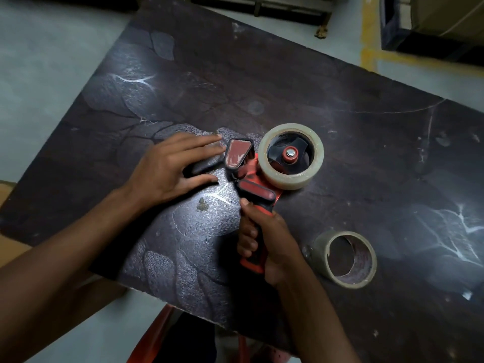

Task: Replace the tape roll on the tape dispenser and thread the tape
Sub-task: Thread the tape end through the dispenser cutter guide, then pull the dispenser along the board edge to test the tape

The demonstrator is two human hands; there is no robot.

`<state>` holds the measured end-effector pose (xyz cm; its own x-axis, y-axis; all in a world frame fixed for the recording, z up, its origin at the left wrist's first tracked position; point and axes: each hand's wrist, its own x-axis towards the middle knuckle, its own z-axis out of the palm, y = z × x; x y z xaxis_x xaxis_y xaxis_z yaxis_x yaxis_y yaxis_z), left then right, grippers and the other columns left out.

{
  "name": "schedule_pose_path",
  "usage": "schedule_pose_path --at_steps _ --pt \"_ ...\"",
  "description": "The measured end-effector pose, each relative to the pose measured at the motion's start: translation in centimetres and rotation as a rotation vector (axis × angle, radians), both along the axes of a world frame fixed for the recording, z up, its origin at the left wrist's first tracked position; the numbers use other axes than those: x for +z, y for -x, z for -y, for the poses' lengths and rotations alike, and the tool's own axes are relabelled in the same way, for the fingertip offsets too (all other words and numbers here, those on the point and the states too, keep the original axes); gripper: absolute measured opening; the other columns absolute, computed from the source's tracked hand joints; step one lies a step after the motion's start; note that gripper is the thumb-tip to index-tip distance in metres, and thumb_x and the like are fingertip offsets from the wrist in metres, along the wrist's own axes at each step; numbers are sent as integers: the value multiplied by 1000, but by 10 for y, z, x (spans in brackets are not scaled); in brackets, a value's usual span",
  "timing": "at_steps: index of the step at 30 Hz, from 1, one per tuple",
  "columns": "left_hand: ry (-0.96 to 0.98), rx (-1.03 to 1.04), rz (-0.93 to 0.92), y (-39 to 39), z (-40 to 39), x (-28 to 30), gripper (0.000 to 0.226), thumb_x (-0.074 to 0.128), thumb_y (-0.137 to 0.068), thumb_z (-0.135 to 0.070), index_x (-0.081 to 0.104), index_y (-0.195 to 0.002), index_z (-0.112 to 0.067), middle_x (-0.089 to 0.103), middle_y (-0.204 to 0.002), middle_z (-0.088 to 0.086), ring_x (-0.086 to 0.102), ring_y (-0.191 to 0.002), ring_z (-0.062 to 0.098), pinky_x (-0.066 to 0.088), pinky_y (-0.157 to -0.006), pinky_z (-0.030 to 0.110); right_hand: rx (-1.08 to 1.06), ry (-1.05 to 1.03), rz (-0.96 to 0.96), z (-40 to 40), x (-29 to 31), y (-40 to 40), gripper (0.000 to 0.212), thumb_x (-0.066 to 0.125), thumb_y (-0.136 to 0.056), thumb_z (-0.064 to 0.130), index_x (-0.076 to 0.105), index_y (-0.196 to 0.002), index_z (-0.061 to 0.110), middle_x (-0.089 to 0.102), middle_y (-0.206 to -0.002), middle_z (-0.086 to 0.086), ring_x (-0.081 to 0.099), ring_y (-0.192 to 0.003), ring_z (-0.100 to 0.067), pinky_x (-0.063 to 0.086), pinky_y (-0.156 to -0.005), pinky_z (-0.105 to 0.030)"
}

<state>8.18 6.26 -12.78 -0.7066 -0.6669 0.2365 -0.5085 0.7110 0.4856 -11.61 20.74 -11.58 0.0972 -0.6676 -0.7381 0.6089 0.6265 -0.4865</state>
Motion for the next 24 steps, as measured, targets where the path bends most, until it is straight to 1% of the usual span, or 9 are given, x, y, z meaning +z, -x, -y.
schedule_pose_path --at_steps 3,5,9,12,16,18,20,22,24 --pt "17 32 -144 2 2 -6 16 82 -94 -18 81 -102 -5 78 -123 9 76 -106 28 58 -95 44 0 4 -14 0 -1 1 40 65 -102 26 46 -67 21 34 -52 2 32 -35 -10 30 -38 -21" --pt "43 -13 -159 -3 3 -8 12 79 -95 -13 80 -94 -1 81 -109 10 78 -95 28 61 -87 42 3 6 -15 -1 -1 2 37 66 -102 26 48 -70 21 35 -52 2 32 -36 -10 31 -38 -21" --pt "190 -134 -53 -10 8 -16 19 70 -103 -15 81 -96 -1 82 -98 13 78 -83 31 64 -71 43 46 40 -96 -1 0 1 32 66 -103 23 50 -75 20 38 -51 2 35 -35 -10 33 -39 -21" --pt "283 -173 -6 -17 11 -16 29 58 -110 -22 83 -107 -8 84 -99 10 81 -90 31 65 -67 44 94 66 -194 -1 4 0 32 66 -103 20 50 -75 18 39 -48 3 35 -34 -10 32 -39 -21" --pt "308 -225 153 -27 10 -8 28 63 -106 -30 78 -128 -21 83 -115 -1 78 -113 29 66 -81 43 111 83 -238 -2 5 -1 33 67 -102 19 51 -73 19 39 -48 2 35 -34 -11 32 -40 -22" --pt "232 -250 276 -32 9 0 37 54 -107 -36 71 -139 -24 78 -131 -4 70 -128 31 62 -93 46 126 97 -287 -3 4 -1 30 68 -102 18 52 -76 18 39 -49 1 35 -35 -12 32 -40 -22" --pt "163 -250 385 -36 5 7 48 42 -109 -46 59 -150 -28 67 -147 -6 59 -142 31 54 -107 48 154 114 -336 -4 1 -1 23 69 -101 18 53 -85 12 40 -50 0 34 -36 -12 32 -39 -21" --pt "105 -229 499 -37 -3 12 61 33 -108 -60 42 -161 -32 53 -160 -8 45 -154 30 44 -117 52 163 141 -373 -7 -1 0 20 69 -101 17 53 -92 9 41 -50 -1 35 -36 -13 32 -39 -20" --pt "35 -211 647 -36 -11 17 79 20 -101 -78 20 -168 -37 29 -170 -13 24 -163 26 31 -126 57 155 161 -413 -11 -5 -1 19 69 -101 17 54 -93 8 41 -50 -2 34 -35 -13 30 -39 -20"
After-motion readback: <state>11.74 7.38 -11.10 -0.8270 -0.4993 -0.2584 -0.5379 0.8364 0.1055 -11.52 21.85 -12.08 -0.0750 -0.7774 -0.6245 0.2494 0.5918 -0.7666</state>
